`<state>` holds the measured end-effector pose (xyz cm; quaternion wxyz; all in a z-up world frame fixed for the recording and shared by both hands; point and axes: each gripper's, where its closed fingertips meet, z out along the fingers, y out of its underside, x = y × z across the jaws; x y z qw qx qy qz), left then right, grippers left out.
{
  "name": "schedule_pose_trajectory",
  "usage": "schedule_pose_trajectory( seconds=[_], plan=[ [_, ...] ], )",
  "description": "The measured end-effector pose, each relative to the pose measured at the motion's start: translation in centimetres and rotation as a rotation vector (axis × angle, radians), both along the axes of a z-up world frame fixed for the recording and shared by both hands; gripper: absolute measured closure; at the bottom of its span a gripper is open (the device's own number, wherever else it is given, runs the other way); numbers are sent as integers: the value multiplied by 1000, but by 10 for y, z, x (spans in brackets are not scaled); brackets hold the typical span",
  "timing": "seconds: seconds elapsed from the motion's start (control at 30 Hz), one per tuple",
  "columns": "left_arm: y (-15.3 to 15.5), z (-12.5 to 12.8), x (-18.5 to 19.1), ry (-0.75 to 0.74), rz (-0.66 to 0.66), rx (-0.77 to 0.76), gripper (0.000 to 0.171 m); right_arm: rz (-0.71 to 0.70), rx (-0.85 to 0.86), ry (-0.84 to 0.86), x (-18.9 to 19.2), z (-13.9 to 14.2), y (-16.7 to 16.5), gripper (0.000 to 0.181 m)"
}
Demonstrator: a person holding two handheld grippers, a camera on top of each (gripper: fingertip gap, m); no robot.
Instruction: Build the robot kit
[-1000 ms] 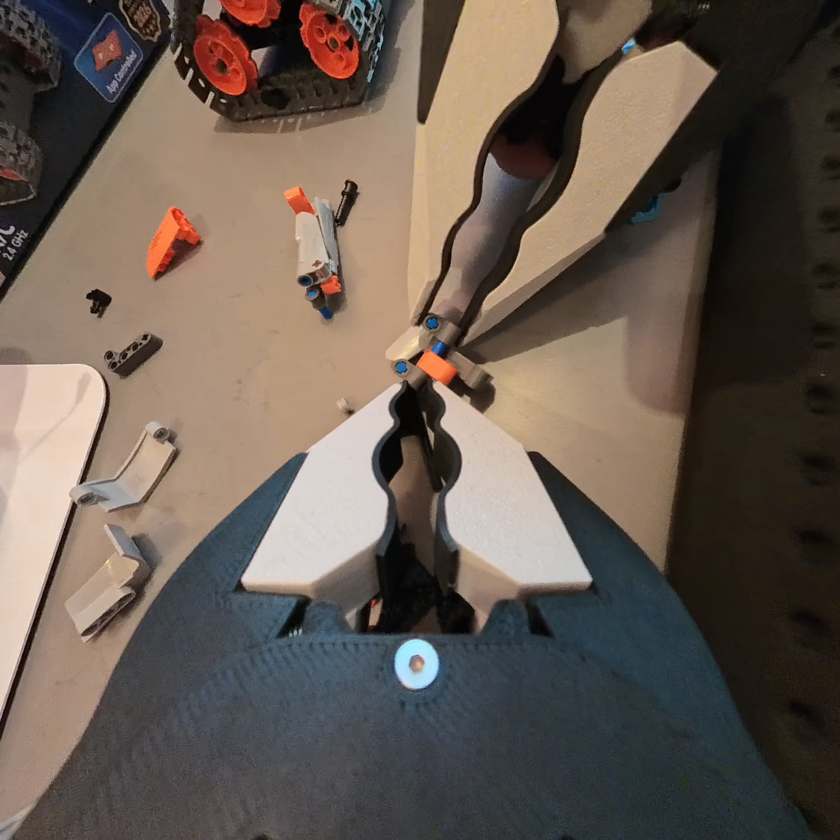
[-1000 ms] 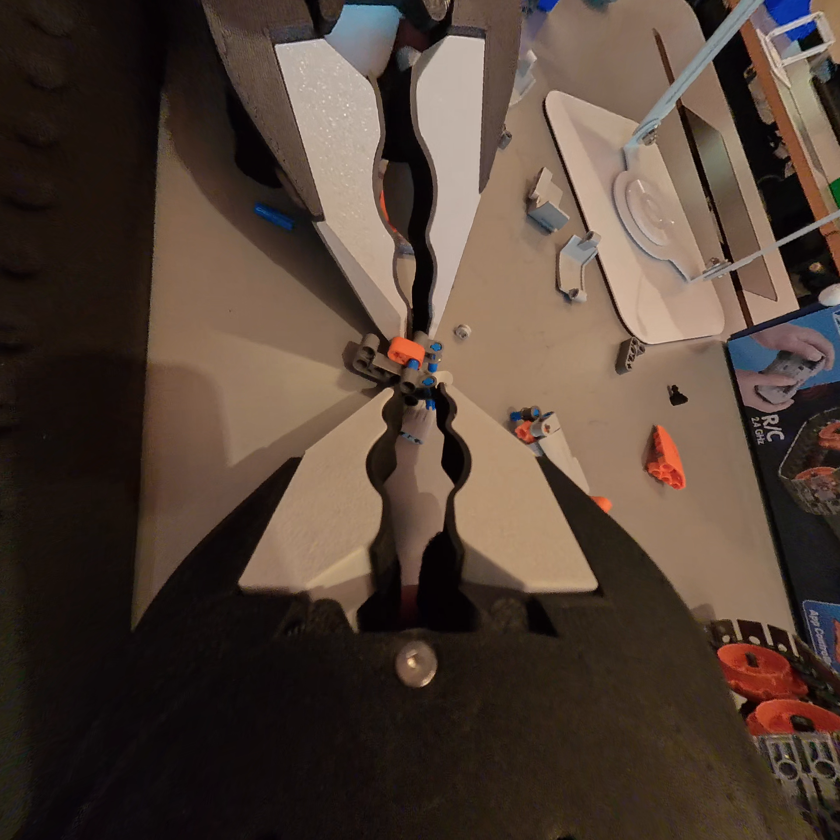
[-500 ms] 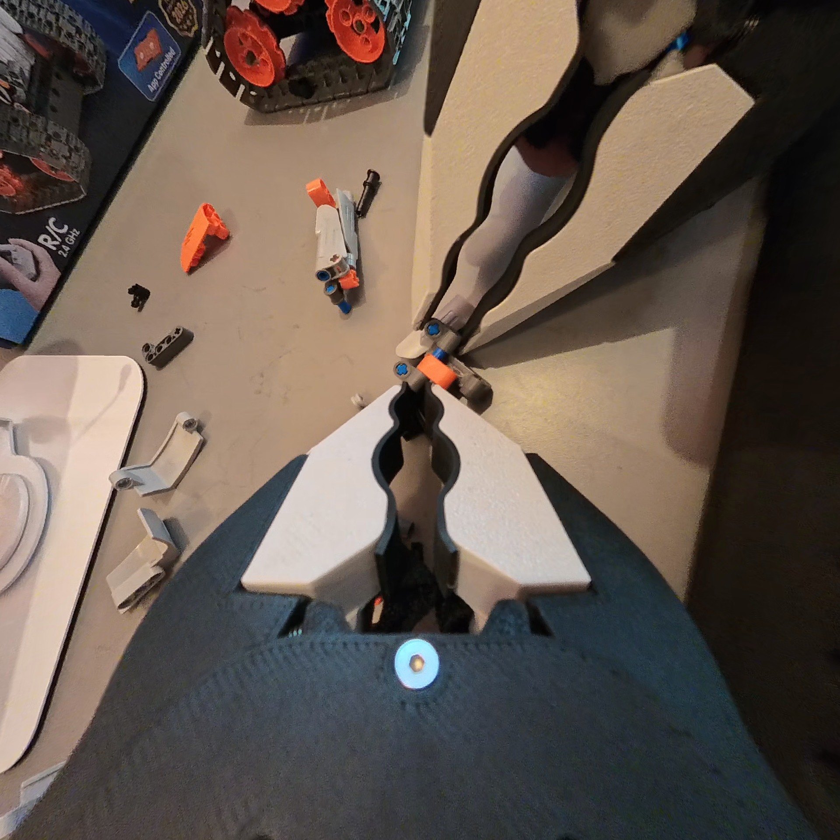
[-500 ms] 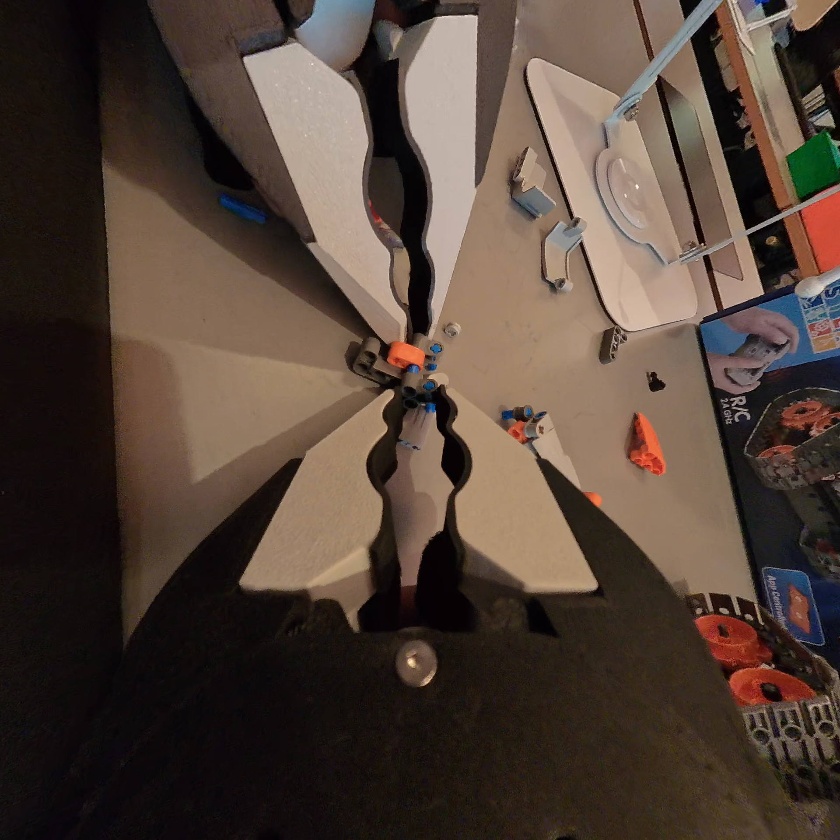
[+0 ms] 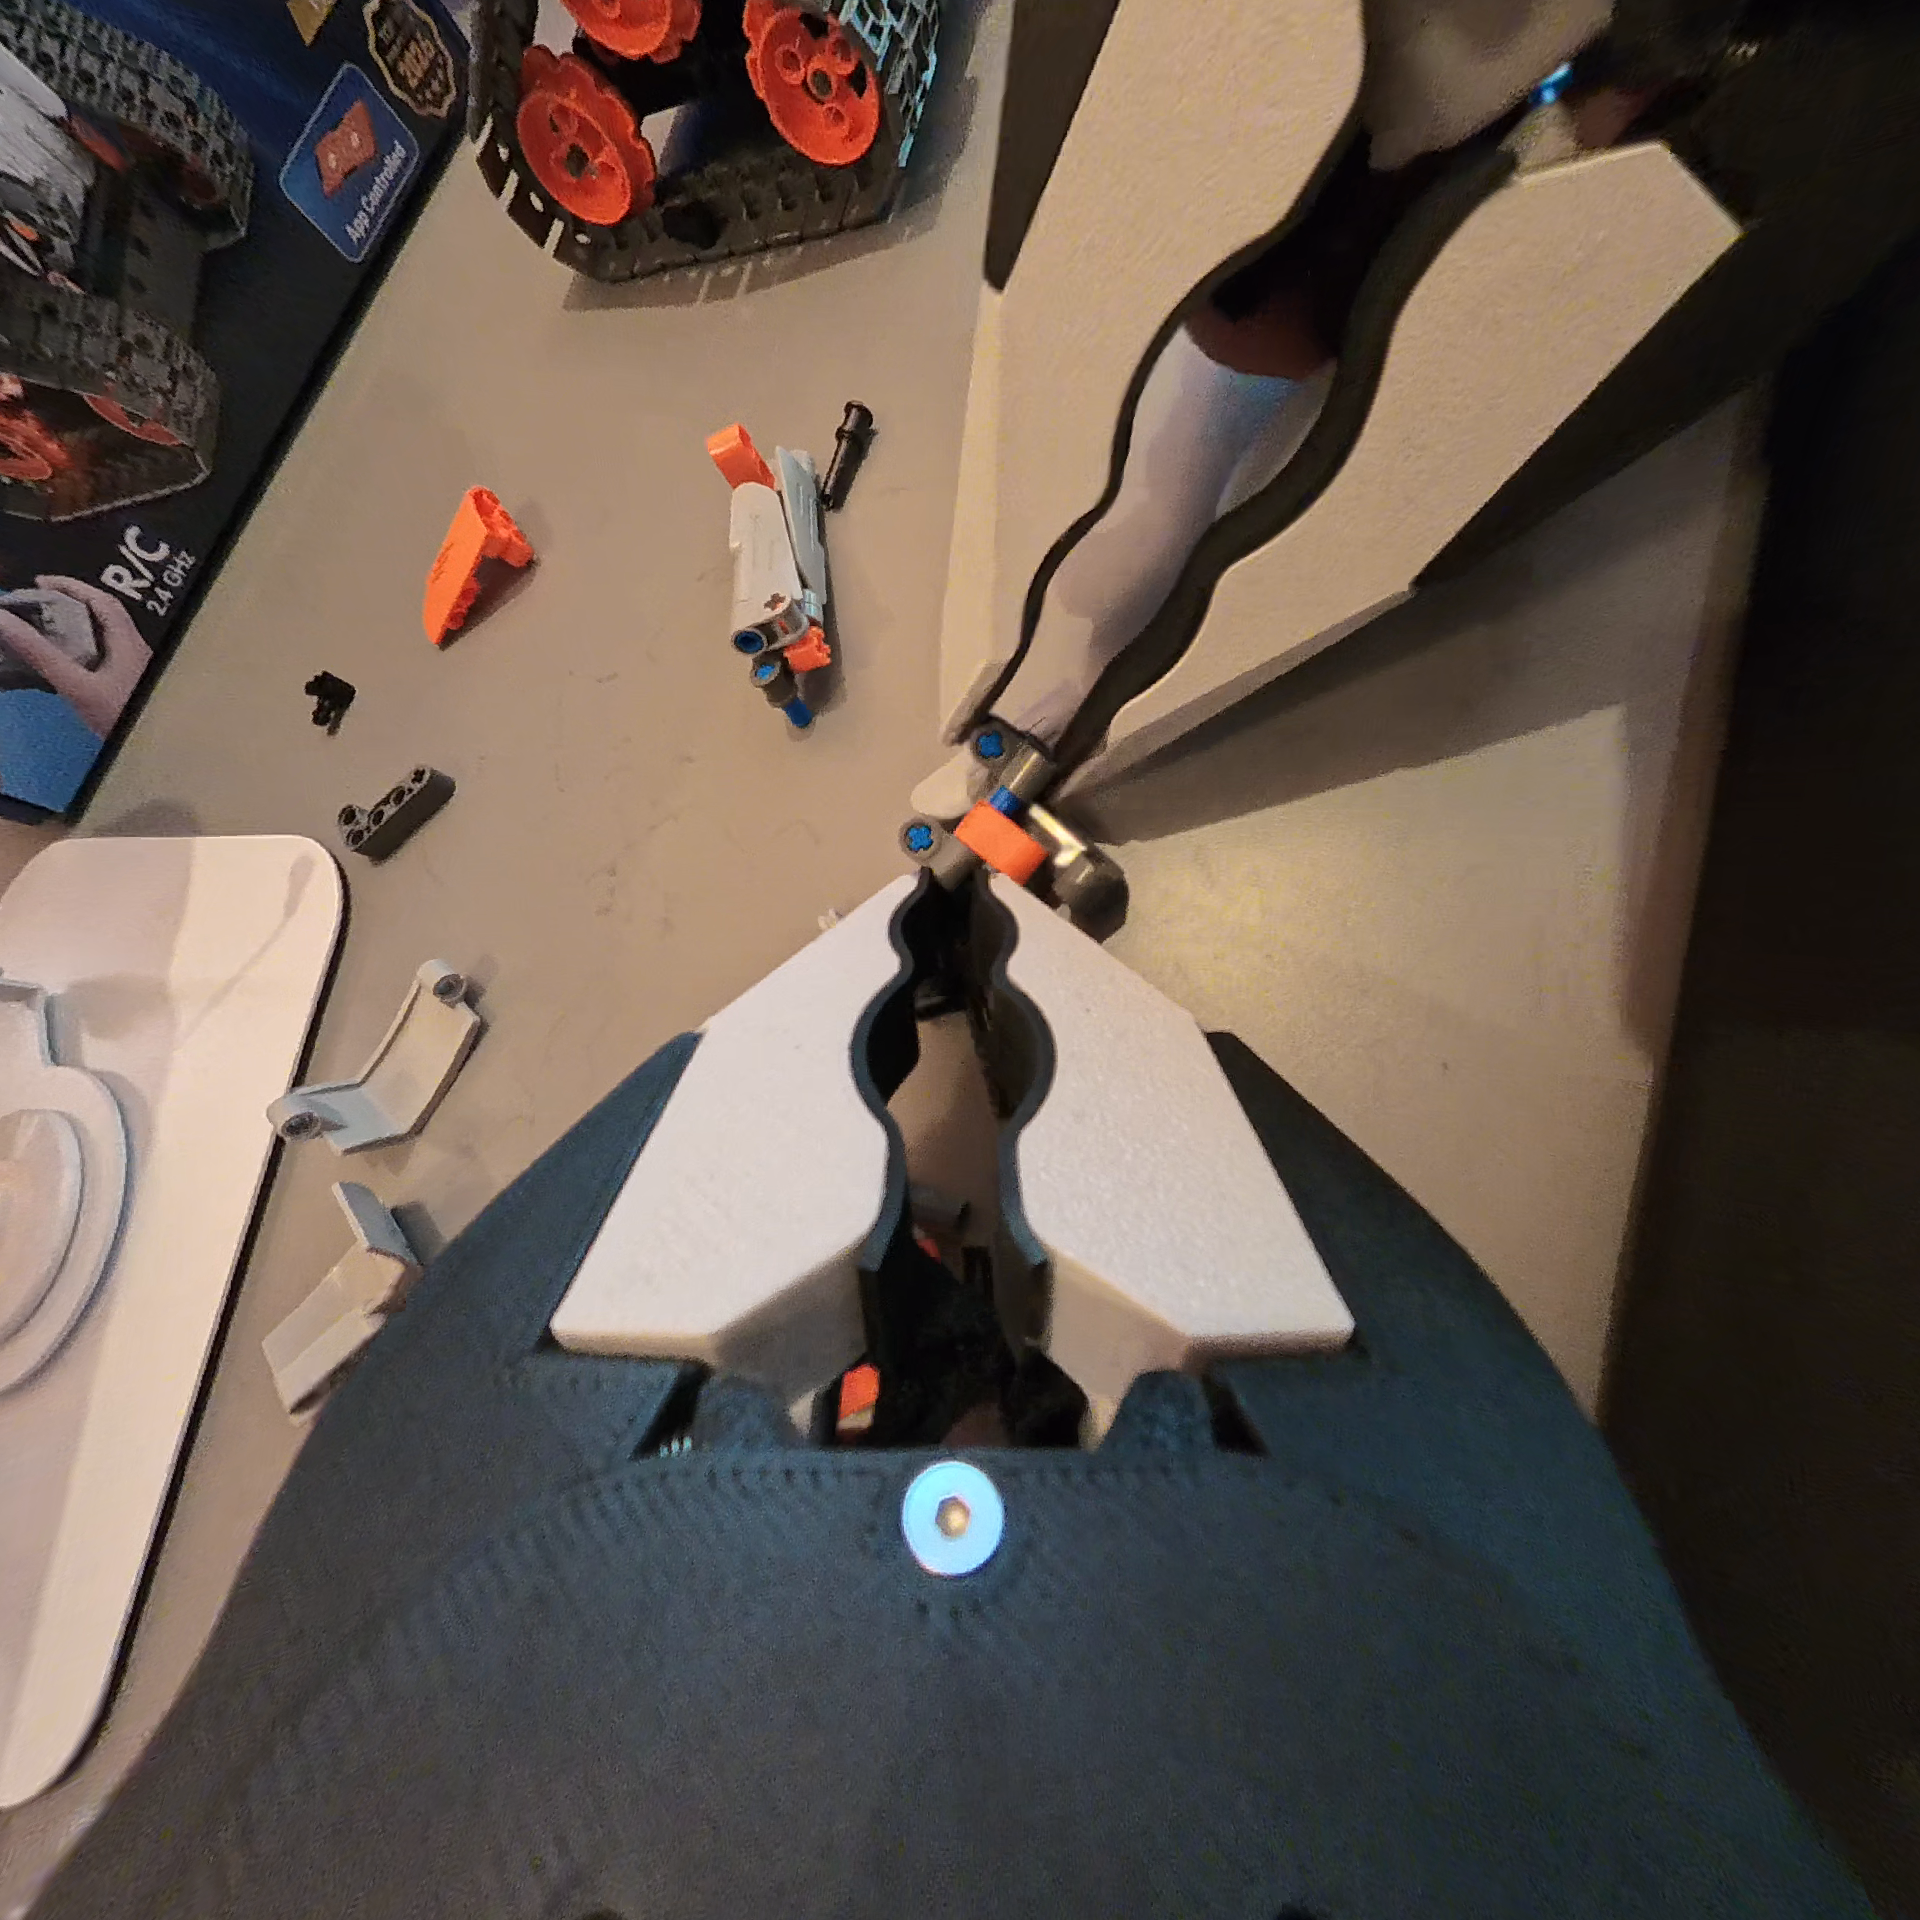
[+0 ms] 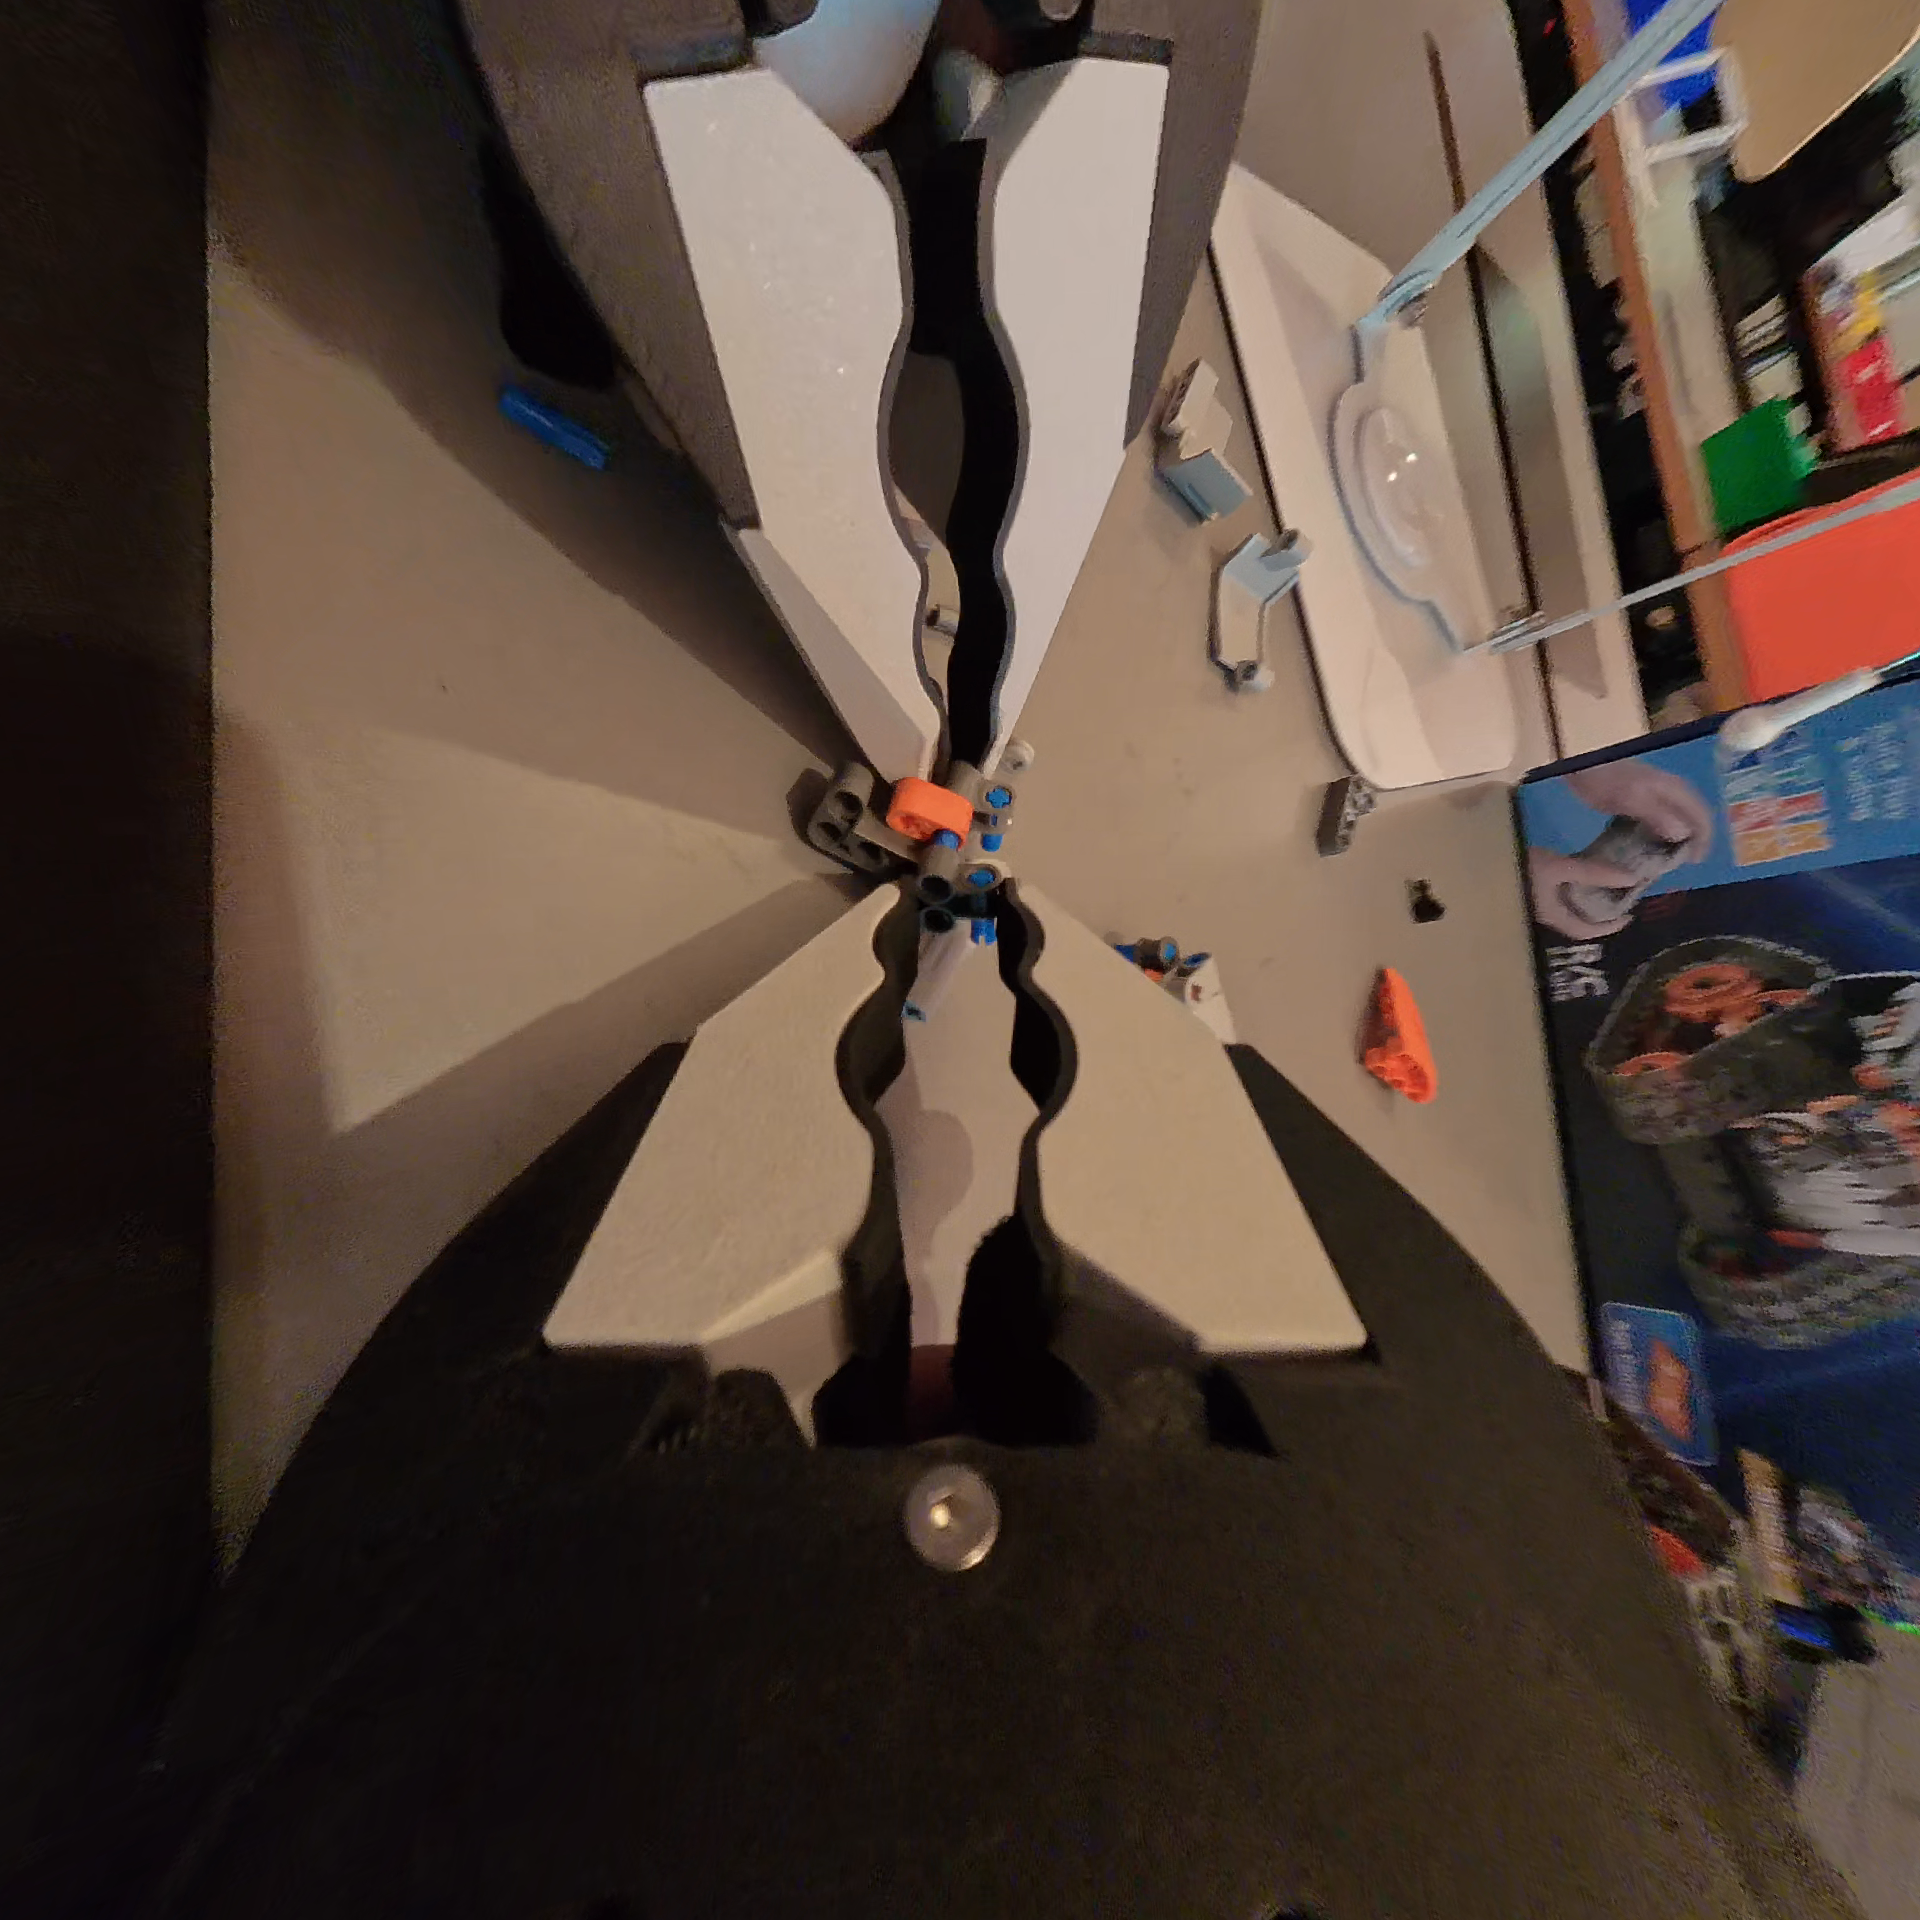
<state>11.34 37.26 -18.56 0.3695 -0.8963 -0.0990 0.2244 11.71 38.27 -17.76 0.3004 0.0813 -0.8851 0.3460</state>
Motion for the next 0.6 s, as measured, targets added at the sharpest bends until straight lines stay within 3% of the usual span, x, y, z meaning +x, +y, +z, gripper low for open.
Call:
schedule_pose_trajectory(
  seconds=[0.3,0.5,0.6],
  plan=[
    [-6,26,1,-110,5,185,149,7,-30,229,-7,28,2,169],
    [8,42,15,-293,-65,355,136,6,-89,440,-8,61,1,169],
    [11,54,16,-340,-73,441,139,13,-87,505,-7,68,1,169]
  ],
)
